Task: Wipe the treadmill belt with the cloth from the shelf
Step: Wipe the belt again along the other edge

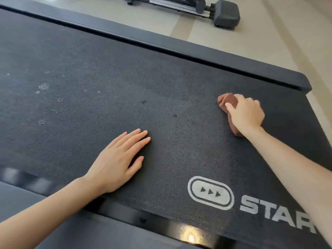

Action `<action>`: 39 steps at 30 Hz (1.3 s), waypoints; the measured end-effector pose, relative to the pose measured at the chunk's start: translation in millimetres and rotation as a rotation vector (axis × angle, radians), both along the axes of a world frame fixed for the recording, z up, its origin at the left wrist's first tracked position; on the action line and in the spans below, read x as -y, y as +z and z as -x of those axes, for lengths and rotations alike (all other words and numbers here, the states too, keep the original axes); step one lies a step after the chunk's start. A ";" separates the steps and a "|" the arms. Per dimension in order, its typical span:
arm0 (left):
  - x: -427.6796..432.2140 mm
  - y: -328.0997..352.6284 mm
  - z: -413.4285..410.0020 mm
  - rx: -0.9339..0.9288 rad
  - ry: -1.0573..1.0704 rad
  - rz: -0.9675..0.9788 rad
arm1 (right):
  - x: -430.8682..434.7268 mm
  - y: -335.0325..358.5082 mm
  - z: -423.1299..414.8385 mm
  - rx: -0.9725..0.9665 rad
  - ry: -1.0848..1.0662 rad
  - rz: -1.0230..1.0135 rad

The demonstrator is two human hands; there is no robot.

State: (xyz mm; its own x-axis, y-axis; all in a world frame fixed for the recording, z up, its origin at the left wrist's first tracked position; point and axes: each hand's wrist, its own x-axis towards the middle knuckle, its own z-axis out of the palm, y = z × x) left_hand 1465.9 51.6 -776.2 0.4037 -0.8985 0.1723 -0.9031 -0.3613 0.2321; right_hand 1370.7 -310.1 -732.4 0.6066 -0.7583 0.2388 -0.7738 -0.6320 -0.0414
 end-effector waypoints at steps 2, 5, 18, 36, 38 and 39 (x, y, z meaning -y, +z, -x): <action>0.4 1.8 1.2 -0.007 -0.001 0.002 | -11.0 -1.5 -26.8 -0.036 -0.005 0.019; 0.9 3.8 3.0 -0.011 -0.003 0.000 | -53.6 -8.2 -56.1 -0.004 0.204 0.013; 0.3 -3.3 -0.6 0.069 -0.061 0.026 | -201.3 -12.9 114.1 0.042 0.697 0.045; -27.9 -6.4 -18.4 0.084 -0.211 0.003 | -232.5 -3.2 105.8 -0.015 0.641 -0.031; -36.5 -5.1 -27.4 0.078 -0.242 -0.007 | -231.8 0.6 117.1 -0.082 0.870 -0.035; -39.3 -3.9 -30.6 0.080 -0.255 -0.012 | -227.1 2.6 122.0 -0.112 0.959 -0.040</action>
